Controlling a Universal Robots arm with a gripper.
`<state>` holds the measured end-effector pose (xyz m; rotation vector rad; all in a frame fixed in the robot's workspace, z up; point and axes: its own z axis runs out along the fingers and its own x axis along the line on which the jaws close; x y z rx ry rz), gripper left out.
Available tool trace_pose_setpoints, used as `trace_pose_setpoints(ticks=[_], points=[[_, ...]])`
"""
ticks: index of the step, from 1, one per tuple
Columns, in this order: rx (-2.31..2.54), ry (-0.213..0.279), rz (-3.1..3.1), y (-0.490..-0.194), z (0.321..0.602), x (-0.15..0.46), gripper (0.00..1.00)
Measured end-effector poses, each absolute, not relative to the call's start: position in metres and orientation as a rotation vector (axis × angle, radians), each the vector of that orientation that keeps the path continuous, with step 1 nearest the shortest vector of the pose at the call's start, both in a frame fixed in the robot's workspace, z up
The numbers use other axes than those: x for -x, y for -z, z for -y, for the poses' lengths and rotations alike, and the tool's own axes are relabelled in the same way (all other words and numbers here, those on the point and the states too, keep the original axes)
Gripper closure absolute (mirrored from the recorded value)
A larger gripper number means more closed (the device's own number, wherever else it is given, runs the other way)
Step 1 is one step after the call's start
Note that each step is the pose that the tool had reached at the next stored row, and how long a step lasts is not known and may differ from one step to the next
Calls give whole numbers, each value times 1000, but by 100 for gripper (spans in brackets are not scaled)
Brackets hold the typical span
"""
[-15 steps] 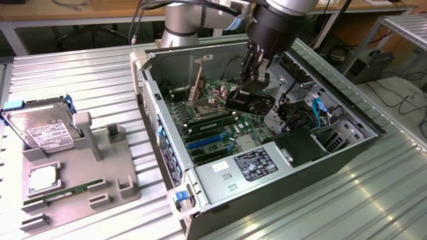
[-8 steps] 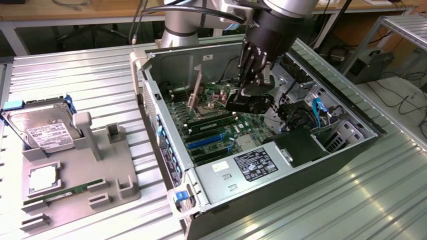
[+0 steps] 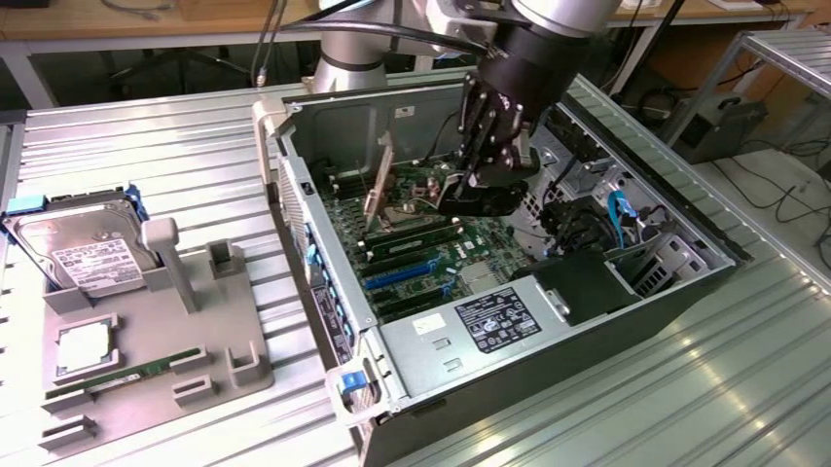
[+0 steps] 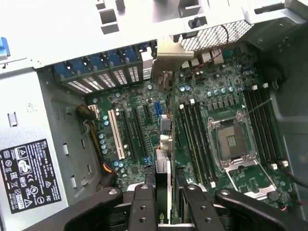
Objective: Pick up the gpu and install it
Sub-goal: 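Insert the gpu into the slot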
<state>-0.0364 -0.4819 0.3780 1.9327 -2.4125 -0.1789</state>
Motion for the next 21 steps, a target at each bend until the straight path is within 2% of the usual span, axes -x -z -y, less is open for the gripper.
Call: trace_pose_setpoints(ticks=[4,7,21], points=[[-1993,198,2375,-378,482,36,74],[-2053,162,2364,-376,482,37,74],[-2153,154,2276,-355,481,42,74]])
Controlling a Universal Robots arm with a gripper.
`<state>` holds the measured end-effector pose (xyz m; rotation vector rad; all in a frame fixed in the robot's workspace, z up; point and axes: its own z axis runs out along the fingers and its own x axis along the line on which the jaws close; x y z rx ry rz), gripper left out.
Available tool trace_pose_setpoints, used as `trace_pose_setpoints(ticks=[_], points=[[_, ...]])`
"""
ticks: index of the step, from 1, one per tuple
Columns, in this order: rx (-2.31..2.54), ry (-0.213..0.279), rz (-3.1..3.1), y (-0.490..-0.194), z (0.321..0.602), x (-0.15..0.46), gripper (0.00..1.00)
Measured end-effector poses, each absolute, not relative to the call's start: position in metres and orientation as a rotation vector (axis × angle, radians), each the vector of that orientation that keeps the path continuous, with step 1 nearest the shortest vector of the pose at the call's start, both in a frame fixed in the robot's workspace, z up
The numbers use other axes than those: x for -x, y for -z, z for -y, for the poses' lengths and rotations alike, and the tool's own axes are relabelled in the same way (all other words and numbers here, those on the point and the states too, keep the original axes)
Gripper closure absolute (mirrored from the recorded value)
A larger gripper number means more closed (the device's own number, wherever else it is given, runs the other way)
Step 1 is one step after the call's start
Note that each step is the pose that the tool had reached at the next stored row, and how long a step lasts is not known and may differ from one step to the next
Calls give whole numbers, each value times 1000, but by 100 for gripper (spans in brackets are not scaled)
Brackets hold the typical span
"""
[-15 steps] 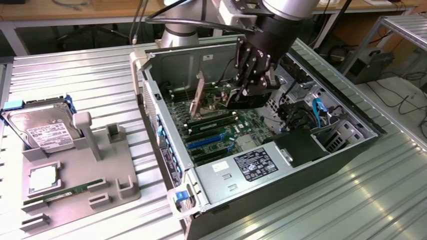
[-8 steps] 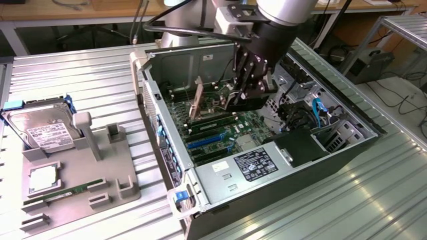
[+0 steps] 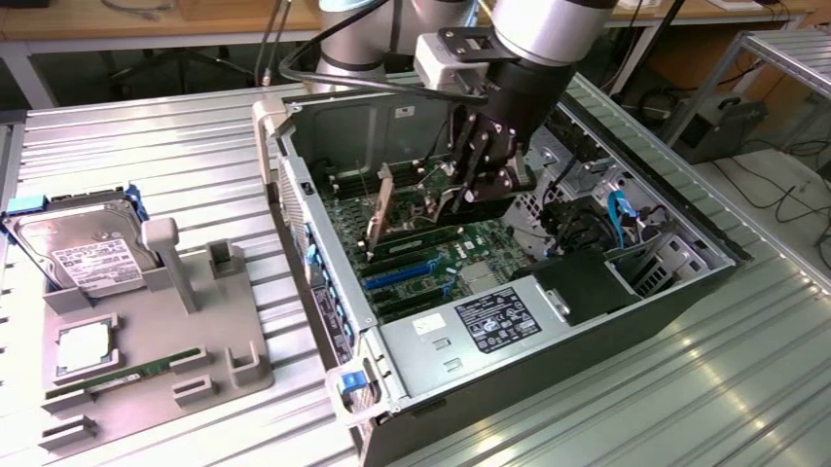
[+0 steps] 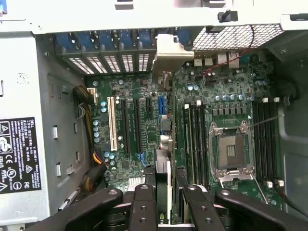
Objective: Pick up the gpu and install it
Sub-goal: 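Insert the gpu into the slot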
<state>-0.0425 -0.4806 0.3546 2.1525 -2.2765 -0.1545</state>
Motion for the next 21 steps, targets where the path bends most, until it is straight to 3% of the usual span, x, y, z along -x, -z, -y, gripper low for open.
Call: trace_pose_setpoints(ticks=[21], points=[[-2220,147,2214,-314,469,73,74]])
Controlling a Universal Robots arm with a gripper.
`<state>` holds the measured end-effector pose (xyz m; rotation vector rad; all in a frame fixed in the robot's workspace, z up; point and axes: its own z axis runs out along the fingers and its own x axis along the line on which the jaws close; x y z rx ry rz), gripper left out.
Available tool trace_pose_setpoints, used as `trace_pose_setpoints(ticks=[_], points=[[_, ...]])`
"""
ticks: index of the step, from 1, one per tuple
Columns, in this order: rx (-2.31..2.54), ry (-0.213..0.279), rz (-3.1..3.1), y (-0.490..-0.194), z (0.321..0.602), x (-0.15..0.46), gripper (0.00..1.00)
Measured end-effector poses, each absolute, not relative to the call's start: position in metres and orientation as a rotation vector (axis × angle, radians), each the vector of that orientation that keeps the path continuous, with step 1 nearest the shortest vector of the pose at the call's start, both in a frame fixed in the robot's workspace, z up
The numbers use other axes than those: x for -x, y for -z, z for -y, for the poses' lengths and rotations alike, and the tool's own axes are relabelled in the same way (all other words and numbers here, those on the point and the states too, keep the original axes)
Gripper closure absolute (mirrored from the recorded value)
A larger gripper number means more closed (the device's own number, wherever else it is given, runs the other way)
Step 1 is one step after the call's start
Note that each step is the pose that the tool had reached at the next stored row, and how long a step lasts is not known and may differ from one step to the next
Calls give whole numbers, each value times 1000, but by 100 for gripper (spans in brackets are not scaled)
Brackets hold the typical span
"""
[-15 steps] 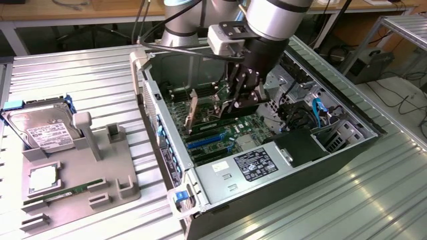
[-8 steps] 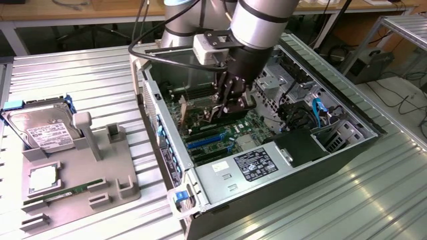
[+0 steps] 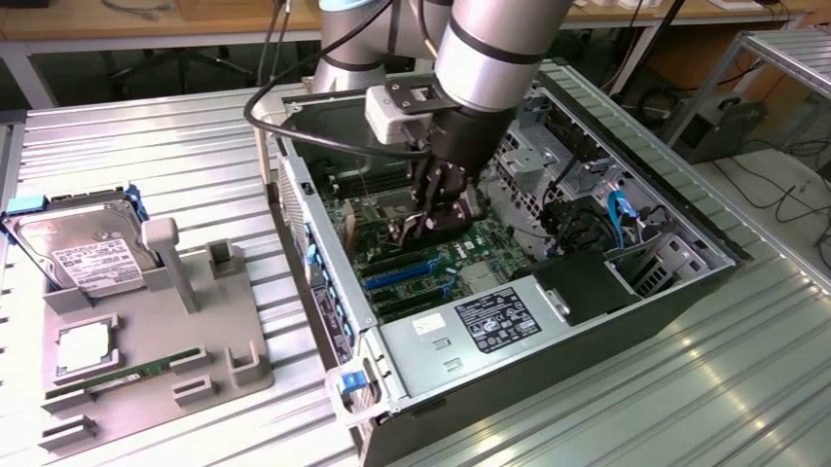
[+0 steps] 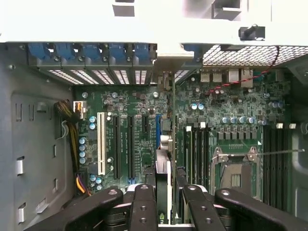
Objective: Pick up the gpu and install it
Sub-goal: 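Insert the gpu into the slot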
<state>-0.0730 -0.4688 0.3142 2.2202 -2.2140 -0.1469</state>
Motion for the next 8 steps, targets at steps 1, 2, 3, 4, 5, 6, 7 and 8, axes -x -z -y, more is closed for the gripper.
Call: trace_pose_setpoints(ticks=[1,2,3,4,5,6,7,8], points=[[-2226,147,2208,-313,469,74,74],[-2229,147,2204,-311,469,74,74],[-2233,147,2200,-309,469,75,74],[-2235,147,2198,-308,469,75,74],[-2236,147,2197,-306,469,75,74],[-2237,147,2196,-304,469,75,74],[-2237,145,2194,-301,469,75,74],[-2237,143,2194,-300,469,75,74]])
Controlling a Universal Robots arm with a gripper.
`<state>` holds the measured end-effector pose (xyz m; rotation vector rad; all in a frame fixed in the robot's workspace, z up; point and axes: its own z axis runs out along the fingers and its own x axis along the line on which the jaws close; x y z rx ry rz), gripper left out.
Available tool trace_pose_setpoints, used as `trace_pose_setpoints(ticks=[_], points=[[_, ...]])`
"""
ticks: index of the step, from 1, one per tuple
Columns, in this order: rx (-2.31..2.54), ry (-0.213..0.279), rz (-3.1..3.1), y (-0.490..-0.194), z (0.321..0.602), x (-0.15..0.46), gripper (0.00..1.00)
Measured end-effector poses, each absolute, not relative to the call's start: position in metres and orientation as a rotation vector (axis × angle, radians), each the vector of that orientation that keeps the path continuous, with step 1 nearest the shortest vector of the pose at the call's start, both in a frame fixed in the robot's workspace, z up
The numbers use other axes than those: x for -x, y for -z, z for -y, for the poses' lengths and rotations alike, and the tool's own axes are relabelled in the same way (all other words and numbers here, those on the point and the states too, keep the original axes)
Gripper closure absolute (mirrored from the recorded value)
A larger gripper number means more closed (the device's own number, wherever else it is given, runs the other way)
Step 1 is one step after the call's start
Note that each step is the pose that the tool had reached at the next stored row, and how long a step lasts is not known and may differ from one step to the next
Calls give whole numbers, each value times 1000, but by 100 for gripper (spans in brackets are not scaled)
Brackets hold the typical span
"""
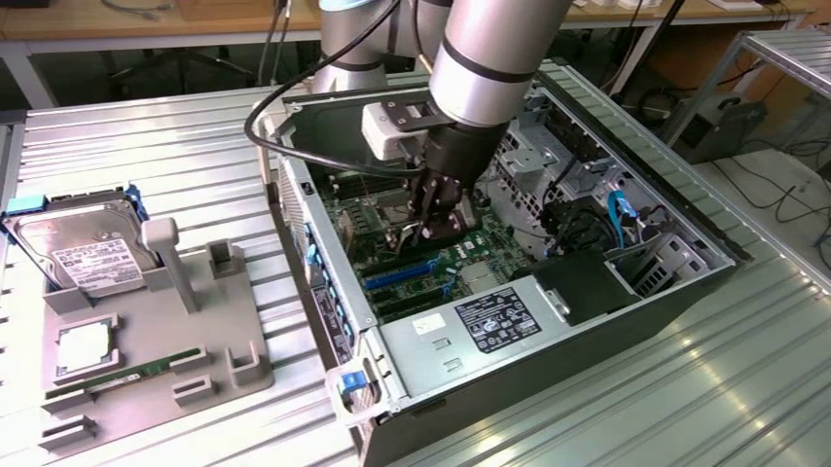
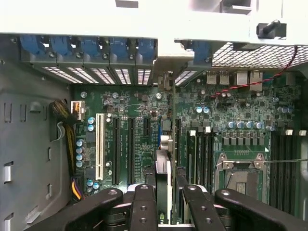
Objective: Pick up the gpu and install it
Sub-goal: 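Insert the gpu into the slot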
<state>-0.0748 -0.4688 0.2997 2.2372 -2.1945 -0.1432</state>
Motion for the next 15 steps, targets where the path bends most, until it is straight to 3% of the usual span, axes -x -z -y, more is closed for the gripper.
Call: trace_pose_setpoints(ticks=[15], points=[[-2246,142,2186,-275,467,79,74]])
